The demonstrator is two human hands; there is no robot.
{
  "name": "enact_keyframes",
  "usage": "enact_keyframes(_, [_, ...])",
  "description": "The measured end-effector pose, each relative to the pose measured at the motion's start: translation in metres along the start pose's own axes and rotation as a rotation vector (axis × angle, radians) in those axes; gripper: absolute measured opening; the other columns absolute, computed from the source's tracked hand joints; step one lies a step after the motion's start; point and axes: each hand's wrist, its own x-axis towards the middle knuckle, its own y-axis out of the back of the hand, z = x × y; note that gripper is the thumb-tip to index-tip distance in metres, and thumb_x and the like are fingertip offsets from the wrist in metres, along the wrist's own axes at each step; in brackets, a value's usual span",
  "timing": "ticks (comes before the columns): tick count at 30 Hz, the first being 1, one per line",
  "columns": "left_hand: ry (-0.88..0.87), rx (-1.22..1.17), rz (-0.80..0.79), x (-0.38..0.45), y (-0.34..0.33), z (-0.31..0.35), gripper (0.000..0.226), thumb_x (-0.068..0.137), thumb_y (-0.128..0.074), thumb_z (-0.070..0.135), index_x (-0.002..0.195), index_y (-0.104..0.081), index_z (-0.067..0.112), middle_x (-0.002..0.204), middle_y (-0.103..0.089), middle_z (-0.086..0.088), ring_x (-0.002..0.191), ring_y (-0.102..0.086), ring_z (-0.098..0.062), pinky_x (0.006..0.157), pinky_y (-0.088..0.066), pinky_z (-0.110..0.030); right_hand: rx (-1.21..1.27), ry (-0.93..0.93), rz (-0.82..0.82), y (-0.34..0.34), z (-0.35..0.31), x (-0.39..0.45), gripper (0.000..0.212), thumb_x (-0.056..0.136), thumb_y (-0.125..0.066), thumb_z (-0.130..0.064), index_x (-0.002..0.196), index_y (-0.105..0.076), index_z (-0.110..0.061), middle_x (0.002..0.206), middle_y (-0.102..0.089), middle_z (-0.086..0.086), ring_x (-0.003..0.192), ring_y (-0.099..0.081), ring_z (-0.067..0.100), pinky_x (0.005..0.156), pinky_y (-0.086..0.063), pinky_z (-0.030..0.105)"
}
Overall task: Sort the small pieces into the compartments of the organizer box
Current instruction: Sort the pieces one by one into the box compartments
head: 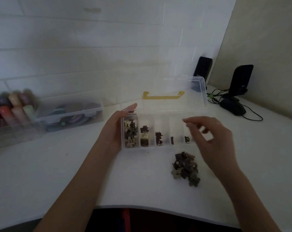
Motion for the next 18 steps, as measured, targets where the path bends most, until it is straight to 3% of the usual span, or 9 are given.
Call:
enact_keyframes(5, [0.008,0.003,0.018,0.003,0.000,-0.003,0.035,0.085,-0.046,0.025,0.107,-0.074,0.025,0.105,-0.072,-0.004,0.092,-0.068,-0.025,0.086,-0.049,-0.045,-0.218,-0.117,-0.046,0.034,0.026,-0.041,0.022,0.081,-0.067,-0.012,0.093,-0.067,-0.030,0.081,-0.062,-0.018,0.077,-0.053,0.000,0.066,-0.040,0.016])
enact_keyframes(8, [0.010,-0.008,0.008,0.002,0.002,-0.002,0.036,0.083,-0.047,0.026,0.109,-0.072,0.025,0.104,-0.072,-0.004,0.089,-0.069,-0.023,0.079,-0.051,-0.041,-0.225,-0.200,-0.123,0.026,0.033,-0.054,0.029,0.082,-0.067,-0.015,0.102,-0.065,-0.035,0.084,-0.060,-0.022,0.085,-0.053,0.003,0.080,-0.044,0.030])
enact_keyframes(11, [0.011,-0.016,0.002,0.000,0.002,-0.002,0.039,0.075,-0.052,0.027,0.109,-0.072,0.024,0.106,-0.071,-0.005,0.095,-0.067,-0.025,0.084,-0.050,-0.043,-0.259,-0.174,-0.121,0.016,0.029,-0.055,0.024,0.082,-0.067,-0.016,0.103,-0.064,-0.028,0.084,-0.054,-0.028,0.086,-0.058,0.009,0.086,-0.045,0.044])
enact_keyframes(15, [0.007,-0.015,0.004,-0.001,0.000,-0.001,0.044,0.067,-0.058,0.027,0.108,-0.072,0.024,0.105,-0.071,-0.005,0.094,-0.066,-0.026,0.085,-0.050,-0.043,-0.403,-0.063,-0.112,0.010,0.026,-0.054,0.013,0.084,-0.059,-0.023,0.092,-0.066,-0.029,0.082,-0.065,-0.019,0.083,-0.060,0.011,0.086,-0.031,0.030])
enact_keyframes(18, [0.000,-0.008,0.007,-0.001,0.001,-0.002,0.043,0.069,-0.057,0.028,0.109,-0.072,0.023,0.107,-0.069,-0.006,0.097,-0.064,-0.027,0.089,-0.050,-0.045,-0.523,-0.010,-0.242,0.004,0.035,-0.057,0.029,0.078,-0.051,-0.023,0.097,-0.068,-0.034,0.090,-0.071,-0.017,0.089,-0.062,0.013,0.087,-0.027,0.031])
